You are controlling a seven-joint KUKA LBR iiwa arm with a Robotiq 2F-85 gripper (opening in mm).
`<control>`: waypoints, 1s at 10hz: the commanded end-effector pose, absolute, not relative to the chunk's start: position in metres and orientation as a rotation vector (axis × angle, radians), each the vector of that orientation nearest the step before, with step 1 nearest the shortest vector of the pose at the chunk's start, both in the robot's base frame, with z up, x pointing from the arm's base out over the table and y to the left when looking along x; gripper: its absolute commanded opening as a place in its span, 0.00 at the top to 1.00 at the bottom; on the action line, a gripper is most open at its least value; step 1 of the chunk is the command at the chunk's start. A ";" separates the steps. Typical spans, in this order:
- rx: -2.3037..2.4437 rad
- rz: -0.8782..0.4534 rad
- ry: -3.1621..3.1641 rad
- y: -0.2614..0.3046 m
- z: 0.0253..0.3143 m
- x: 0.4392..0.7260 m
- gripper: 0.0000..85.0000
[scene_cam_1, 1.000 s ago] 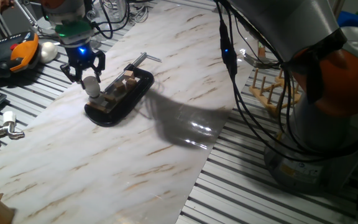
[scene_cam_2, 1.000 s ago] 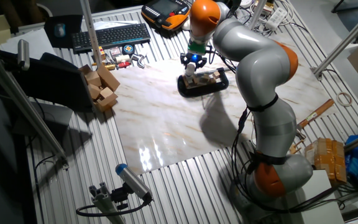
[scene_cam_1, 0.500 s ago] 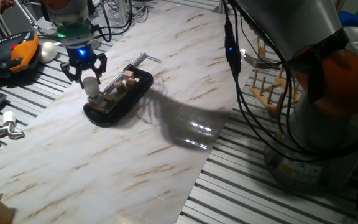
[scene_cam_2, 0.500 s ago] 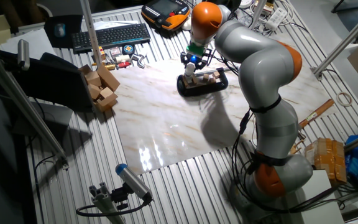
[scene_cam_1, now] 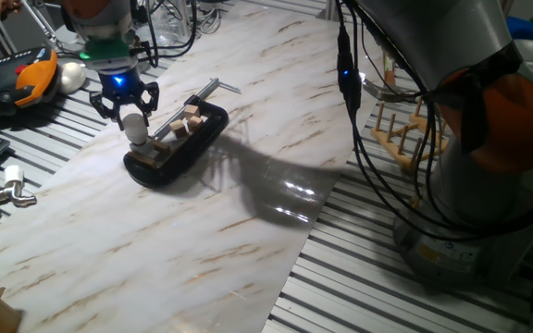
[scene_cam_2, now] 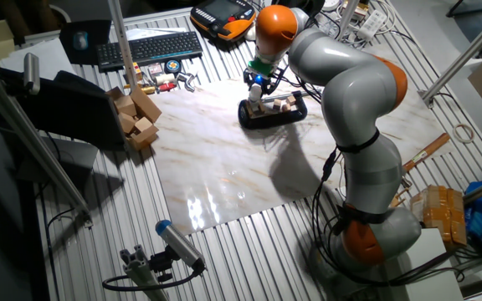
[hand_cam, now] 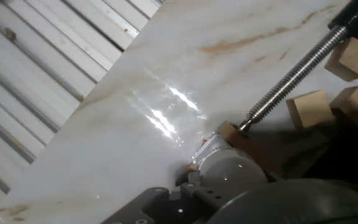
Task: Install the light bulb by rotating it
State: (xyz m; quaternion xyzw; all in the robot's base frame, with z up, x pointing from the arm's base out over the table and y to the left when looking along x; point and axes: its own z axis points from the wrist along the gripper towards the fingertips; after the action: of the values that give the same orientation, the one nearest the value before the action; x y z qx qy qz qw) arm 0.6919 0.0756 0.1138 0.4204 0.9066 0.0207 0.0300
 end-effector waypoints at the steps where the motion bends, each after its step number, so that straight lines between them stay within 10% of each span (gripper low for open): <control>1: 1.320 0.066 2.786 0.076 0.113 0.692 1.00; 10: 1.669 0.100 2.621 0.076 0.111 0.693 1.00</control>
State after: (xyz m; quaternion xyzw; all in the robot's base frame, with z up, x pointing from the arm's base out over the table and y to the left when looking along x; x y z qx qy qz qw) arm 0.6929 0.0756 0.1111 0.5384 0.8419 0.0324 0.0158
